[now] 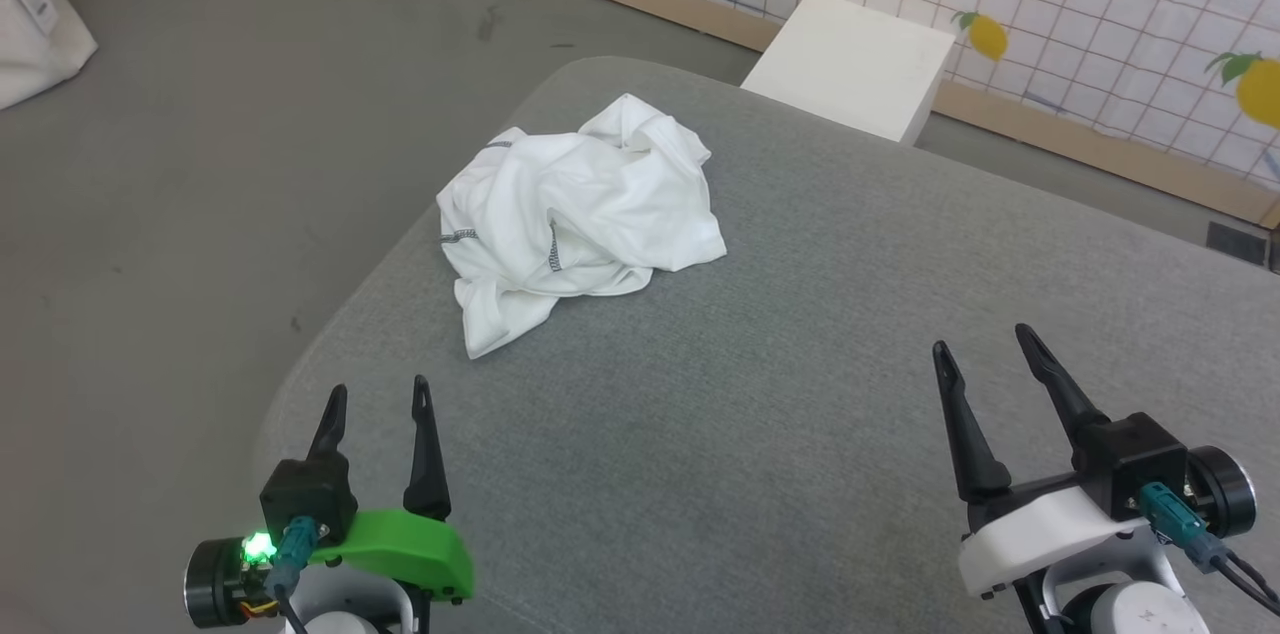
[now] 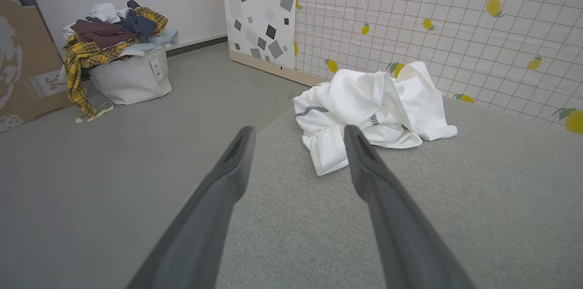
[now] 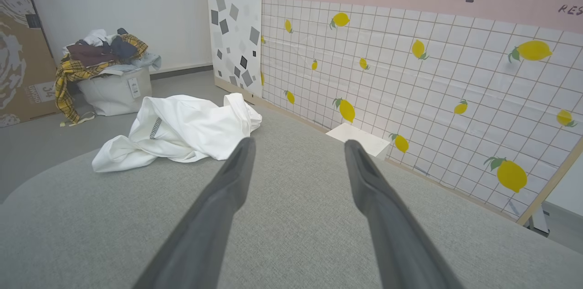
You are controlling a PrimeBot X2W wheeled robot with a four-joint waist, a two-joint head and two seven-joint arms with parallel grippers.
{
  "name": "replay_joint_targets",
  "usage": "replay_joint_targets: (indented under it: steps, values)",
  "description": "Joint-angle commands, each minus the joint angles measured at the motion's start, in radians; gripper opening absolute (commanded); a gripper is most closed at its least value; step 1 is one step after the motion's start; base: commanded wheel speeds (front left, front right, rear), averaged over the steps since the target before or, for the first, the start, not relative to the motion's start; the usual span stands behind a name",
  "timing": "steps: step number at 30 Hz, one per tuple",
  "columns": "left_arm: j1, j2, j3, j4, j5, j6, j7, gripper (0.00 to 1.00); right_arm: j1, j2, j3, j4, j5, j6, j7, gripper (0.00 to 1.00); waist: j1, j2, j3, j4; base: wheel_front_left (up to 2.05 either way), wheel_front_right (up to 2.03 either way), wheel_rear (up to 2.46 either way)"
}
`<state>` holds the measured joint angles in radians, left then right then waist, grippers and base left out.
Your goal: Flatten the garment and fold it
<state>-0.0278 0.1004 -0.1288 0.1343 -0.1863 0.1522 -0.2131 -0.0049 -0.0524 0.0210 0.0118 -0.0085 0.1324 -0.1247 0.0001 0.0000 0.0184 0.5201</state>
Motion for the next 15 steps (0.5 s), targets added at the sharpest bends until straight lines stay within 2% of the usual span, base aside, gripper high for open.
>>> replay_joint_targets:
  steps: [1,15]
  values:
    - [-0.024,0.009,-0.005,0.007,-0.018,0.008,-0.011,1.00,-0.012,0.002,0.003,0.002,-0.004,-0.001,-0.010,1.00,-0.0001,0.0000,0.002,0.009,0.00,0.00,0.00]
    - [-0.030,0.015,-0.023,0.019,-0.047,0.033,-0.039,1.00,-0.015,0.002,0.003,0.002,-0.005,-0.002,-0.027,1.00,-0.0001,0.0000,0.011,0.061,0.00,0.00,0.00]
